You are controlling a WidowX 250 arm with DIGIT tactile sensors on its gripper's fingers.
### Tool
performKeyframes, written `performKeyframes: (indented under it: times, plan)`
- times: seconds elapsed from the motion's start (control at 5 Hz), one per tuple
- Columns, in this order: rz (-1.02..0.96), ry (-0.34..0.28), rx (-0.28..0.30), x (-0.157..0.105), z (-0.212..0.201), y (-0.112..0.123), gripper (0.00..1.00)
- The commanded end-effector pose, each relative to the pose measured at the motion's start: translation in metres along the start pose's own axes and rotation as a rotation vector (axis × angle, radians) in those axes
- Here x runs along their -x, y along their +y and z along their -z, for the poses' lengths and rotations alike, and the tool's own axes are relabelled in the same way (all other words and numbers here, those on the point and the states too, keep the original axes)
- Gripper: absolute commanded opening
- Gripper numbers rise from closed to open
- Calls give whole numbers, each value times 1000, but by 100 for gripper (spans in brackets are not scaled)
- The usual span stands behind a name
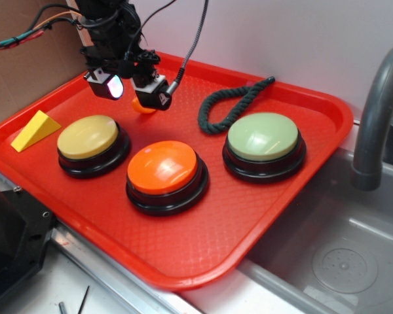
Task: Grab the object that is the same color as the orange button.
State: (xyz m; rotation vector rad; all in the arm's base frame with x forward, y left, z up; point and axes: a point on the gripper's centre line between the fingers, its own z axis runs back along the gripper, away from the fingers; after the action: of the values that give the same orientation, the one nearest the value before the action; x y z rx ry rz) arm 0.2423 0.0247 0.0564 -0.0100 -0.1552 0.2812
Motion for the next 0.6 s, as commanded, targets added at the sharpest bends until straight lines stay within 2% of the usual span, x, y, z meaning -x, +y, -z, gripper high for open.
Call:
performKeyframes:
  times: [0.0,0.4]
  plan:
    - [-137,-26,-13,-29,26,16,100]
    - [-101,-33,13,-34,38,4,100]
